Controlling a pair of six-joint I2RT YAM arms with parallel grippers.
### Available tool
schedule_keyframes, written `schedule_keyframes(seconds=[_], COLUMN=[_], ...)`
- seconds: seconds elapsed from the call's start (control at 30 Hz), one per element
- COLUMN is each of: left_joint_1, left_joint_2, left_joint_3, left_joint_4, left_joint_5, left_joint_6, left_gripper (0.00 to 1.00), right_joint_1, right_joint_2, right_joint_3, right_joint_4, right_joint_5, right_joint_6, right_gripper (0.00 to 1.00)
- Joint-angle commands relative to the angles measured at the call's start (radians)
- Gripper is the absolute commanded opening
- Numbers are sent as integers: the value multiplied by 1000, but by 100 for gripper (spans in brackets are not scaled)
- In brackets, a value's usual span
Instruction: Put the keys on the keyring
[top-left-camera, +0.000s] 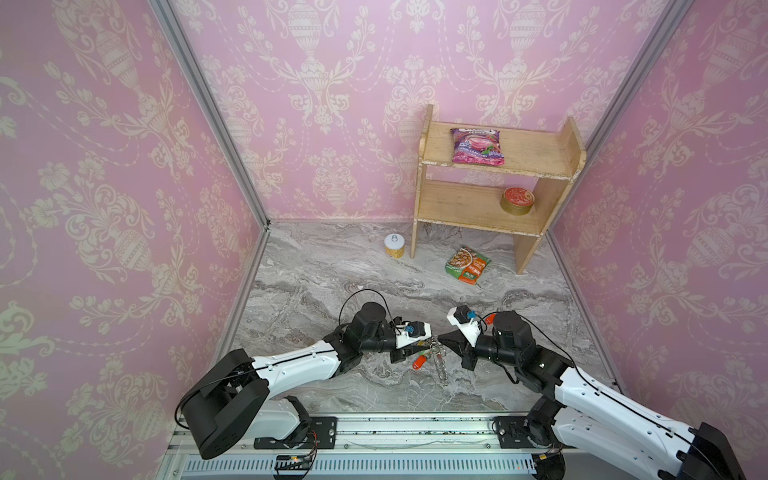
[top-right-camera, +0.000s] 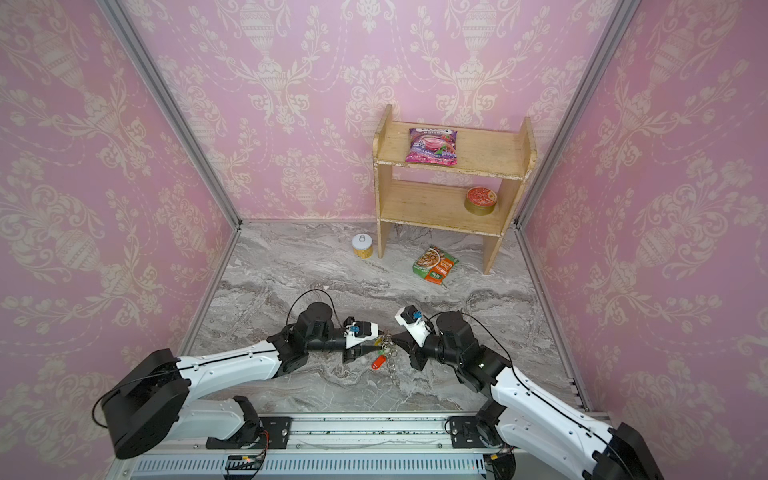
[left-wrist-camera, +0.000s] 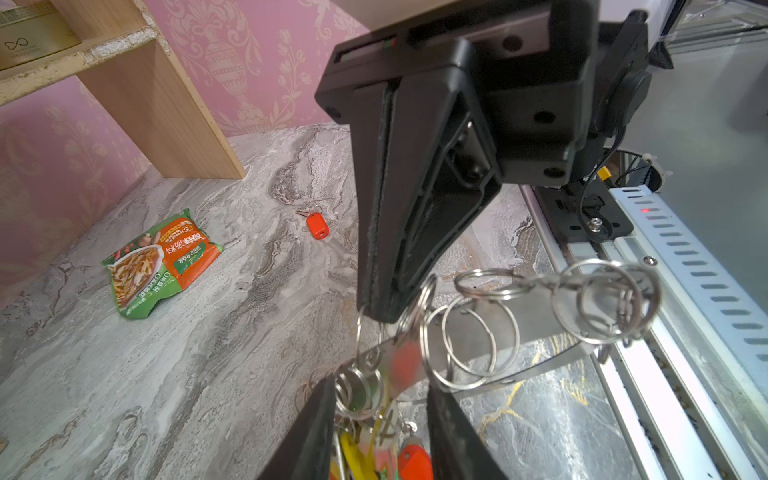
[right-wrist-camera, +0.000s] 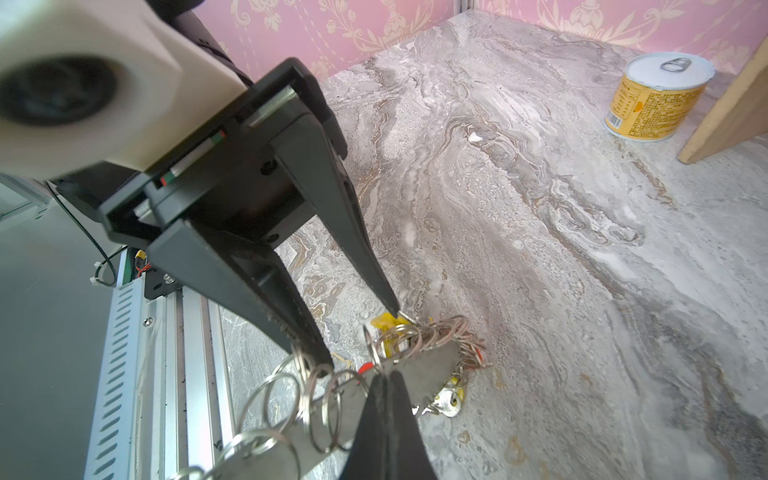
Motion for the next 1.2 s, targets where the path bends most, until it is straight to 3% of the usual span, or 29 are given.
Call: schedule_keyframes(seconds=[0.0, 0.3, 0.6, 0.93, 1.17], left_joint_1=[0, 35, 43, 40, 32], left_joint_2=[-41, -147, -151, -325, -424], left_joint_3=[21, 55, 167, 97, 25], left_joint_4=[-37, -98, -173, -312, -382], left_joint_5=[-52, -200, -175, -250, -262], left_joint_6=[10, -67, -219, -347, -460], left_gripper=[43, 53, 56, 55, 52], right_joint_1=[4, 19, 64, 247, 304], right_joint_2=[-29, -51, -66, 97, 206], right_joint_3=[27, 52, 53, 4, -4], right_joint_4=[-22, -70, -76, 97, 182], right_joint_5=[23, 77, 176, 335, 358], right_joint_6=[-20, -41, -12, 105, 154], right_gripper=[0, 0, 0, 0, 0])
